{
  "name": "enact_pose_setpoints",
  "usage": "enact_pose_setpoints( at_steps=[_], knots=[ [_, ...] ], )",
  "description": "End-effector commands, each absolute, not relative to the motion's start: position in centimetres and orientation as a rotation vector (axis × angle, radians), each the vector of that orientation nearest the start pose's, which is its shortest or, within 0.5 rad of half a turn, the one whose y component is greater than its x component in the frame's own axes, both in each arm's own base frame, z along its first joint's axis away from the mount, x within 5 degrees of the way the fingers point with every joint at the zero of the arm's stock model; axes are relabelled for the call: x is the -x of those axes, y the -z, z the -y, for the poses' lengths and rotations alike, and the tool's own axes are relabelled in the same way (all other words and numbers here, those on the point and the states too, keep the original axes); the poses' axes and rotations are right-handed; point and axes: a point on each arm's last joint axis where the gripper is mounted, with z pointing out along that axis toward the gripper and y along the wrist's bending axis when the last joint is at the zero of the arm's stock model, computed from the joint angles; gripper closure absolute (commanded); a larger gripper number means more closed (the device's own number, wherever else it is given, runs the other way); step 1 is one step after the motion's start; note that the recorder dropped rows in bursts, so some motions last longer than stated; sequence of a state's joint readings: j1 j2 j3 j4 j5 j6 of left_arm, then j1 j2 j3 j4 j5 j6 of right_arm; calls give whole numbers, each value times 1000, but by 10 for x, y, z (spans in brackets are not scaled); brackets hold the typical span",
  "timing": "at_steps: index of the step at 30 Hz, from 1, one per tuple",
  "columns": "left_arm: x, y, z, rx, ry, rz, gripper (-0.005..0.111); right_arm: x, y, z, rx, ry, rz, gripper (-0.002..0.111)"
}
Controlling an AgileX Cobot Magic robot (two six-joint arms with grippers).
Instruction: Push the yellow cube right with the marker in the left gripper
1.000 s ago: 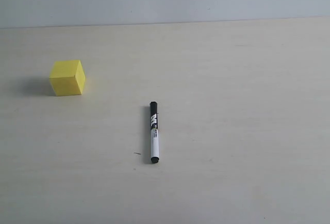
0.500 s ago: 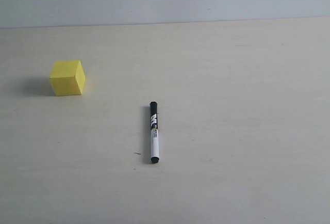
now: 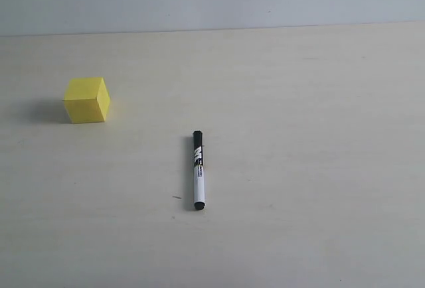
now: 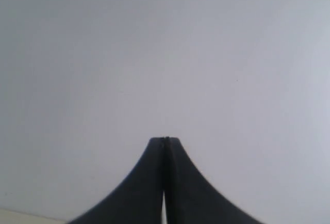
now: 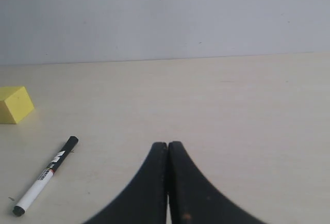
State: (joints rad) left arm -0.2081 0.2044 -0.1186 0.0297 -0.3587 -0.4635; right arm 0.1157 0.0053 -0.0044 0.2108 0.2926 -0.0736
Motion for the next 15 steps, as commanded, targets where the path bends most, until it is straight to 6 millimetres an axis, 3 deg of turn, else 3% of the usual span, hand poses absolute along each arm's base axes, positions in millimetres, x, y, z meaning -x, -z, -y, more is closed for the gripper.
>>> enact_pose_setpoints(
  at_steps=[1,4,7,15],
  knots=[
    [-88,-305,24,53,523,-1326,107,-54,-188,-12,37,-226,-1768,108],
    [-119,-338,26,15,362,-1532,107,-54,-188,-12,37,-226,-1768,108],
    [-133,-353,23,-3,232,-1647,107,-54,-188,-12,37,-226,-1768,108],
    [-154,-362,19,-113,-1,-1840,107,-54,-188,-12,37,-226,-1768,108]
  ],
)
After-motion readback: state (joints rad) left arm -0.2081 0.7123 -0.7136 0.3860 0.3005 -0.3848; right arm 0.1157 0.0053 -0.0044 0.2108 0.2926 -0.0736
